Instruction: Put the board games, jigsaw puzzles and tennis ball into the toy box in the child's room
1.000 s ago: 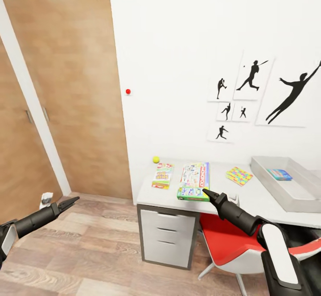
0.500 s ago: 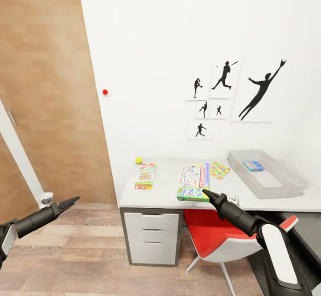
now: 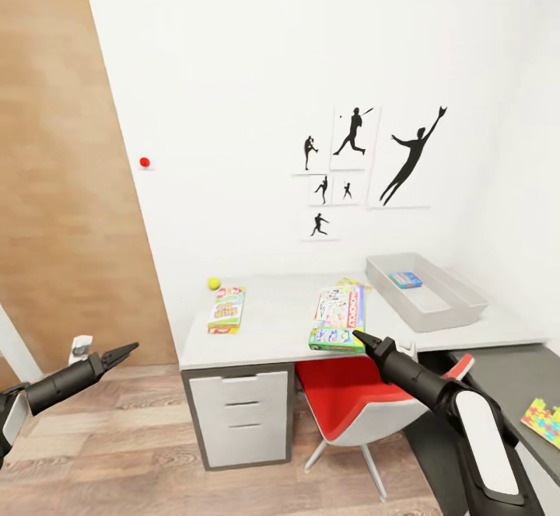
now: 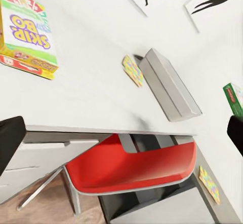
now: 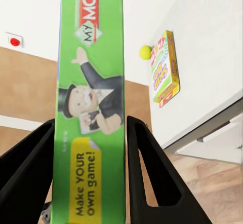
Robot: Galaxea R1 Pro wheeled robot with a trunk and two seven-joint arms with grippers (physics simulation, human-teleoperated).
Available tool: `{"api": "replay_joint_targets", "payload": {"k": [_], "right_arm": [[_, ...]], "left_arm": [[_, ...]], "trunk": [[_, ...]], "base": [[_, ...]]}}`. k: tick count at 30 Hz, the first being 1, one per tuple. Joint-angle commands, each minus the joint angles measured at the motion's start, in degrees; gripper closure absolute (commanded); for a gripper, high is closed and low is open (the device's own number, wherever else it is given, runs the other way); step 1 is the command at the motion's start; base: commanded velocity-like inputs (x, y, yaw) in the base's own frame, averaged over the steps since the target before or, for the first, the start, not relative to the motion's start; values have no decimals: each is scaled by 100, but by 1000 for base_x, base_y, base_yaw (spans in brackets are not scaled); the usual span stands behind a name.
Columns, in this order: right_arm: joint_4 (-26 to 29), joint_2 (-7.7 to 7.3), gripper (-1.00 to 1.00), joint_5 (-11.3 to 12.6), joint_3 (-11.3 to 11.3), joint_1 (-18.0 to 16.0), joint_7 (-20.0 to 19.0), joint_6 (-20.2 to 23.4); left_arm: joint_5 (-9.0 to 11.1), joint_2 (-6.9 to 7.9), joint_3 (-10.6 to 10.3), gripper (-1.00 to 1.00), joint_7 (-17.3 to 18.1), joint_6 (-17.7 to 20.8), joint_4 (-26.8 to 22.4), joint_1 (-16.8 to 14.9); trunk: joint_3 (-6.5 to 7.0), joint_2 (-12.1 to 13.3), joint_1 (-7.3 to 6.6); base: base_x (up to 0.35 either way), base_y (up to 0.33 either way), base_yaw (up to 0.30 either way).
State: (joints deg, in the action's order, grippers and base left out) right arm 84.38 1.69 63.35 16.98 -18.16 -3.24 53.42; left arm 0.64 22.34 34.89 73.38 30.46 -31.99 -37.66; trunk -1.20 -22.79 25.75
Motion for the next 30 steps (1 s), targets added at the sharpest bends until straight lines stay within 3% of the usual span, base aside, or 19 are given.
{"api": "replay_joint_targets", "payload": {"k": [1, 6, 8, 12, 14, 19, 30], "right_arm": [[-2, 7, 100, 16, 16, -9, -37, 37], [5, 6, 100, 19, 23, -12, -35, 44], [20, 7, 100, 21, 22, -12, -36, 45], [39, 7, 100, 21, 21, -47, -32, 49], [44, 2, 100, 15, 23, -87, -29, 52], [59, -68, 100, 18, 32, -155, -28, 54], [61, -98, 100, 19, 33, -190, -36, 52]], "left_arm": [[6, 31, 11, -100, 43, 69, -15, -4], [9, 133, 2, -100, 34, 353, -258, -43], [11, 123, -124, -100, -21, 773, -576, -76], [16, 97, -592, -100, -149, 1990, -1623, -112], [28, -9, -816, -100, -326, 2379, -2061, -222], [21, -261, -954, -100, -473, 2554, -2306, -455], [33, -300, -976, -100, -481, 2508, -2372, -487]], "trunk": [[-12, -13, 4], [-12, -13, 4], [-12, -13, 4], [-12, -13, 4], [-12, -13, 4], [-15, -13, 4], [-48, -13, 4]], "base": [[0, 0, -235], [0, 0, -230], [0, 0, -212], [0, 0, -191], [0, 0, -175], [0, 0, -161], [17, 0, -131]]}}
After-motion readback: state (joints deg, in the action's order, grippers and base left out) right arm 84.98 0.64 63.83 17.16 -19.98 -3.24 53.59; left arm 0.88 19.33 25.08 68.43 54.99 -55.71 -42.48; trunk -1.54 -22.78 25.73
